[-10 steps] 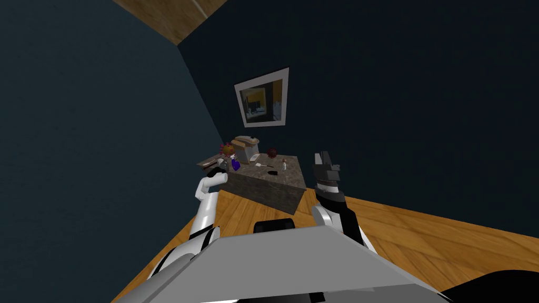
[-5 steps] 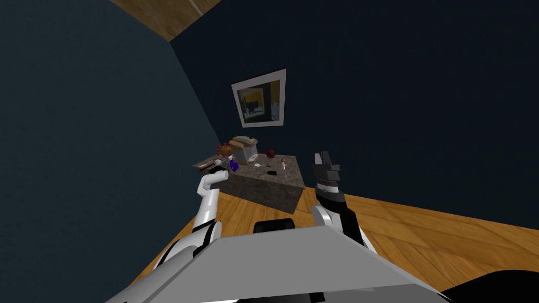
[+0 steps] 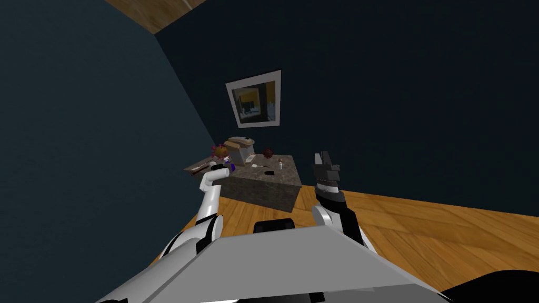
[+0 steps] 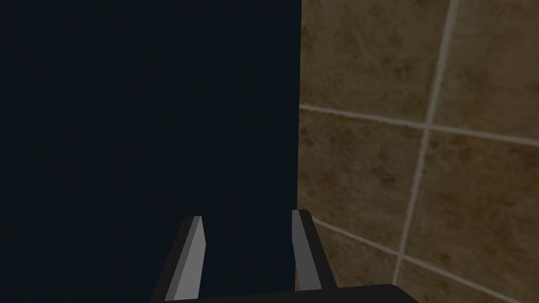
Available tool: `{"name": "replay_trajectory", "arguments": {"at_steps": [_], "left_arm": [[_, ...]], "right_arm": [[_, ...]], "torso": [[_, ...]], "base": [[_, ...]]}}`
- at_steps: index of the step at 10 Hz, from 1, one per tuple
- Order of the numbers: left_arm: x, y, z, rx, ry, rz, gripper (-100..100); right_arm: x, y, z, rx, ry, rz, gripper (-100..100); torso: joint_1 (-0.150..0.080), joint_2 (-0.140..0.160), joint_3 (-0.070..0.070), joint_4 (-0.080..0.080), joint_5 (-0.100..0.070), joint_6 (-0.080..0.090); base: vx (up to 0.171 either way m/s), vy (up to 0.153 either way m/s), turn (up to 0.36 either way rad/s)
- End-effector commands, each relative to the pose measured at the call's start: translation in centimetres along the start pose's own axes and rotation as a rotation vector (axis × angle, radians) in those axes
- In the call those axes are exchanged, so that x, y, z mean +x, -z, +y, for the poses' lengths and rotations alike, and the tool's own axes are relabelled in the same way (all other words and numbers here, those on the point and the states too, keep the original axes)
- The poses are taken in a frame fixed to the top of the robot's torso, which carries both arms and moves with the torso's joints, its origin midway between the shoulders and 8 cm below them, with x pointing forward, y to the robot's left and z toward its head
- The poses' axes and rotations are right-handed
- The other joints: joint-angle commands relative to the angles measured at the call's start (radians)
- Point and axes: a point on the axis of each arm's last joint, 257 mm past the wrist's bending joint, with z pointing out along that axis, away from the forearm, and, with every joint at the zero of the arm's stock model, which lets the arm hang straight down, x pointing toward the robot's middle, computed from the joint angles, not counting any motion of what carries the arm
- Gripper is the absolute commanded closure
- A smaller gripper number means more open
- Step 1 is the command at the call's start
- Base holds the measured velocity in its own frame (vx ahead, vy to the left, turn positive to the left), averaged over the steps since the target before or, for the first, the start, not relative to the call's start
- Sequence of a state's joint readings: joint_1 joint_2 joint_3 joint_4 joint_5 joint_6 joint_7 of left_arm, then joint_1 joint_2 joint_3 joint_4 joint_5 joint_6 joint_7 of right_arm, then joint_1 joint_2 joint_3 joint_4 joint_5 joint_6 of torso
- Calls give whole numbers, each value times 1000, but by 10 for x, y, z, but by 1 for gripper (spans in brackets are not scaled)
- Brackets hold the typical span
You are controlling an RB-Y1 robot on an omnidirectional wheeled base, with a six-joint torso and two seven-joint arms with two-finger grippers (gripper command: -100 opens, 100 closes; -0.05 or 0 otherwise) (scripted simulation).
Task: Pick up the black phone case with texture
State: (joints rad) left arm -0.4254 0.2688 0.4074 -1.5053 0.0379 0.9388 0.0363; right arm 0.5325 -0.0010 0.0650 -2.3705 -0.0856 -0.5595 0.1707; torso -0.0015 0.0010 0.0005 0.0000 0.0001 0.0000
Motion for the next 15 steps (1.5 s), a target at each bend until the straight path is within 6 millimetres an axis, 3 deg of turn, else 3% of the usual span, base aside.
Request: {"name": "replay_trajectory", "arguments": {"at_steps": [1,8,15], "left_arm": [[1,0,11,-43,3,0,-100],[21,-3,44,-248,42,33,-100],[31,7,80,-436,55,44,-100]], "right_arm": [[0,0,0,0,0,0,0],[0,0,0,0,0,0,0],[0,0,0,0,0,0,0]], "torso": [[0,0,0,0,0,0],[0,0,0,0,0,-1],[-2,0,0,0,0,0]], "base": [[0,0,13],[2,-13,-113],[8,-24,-121]]}}
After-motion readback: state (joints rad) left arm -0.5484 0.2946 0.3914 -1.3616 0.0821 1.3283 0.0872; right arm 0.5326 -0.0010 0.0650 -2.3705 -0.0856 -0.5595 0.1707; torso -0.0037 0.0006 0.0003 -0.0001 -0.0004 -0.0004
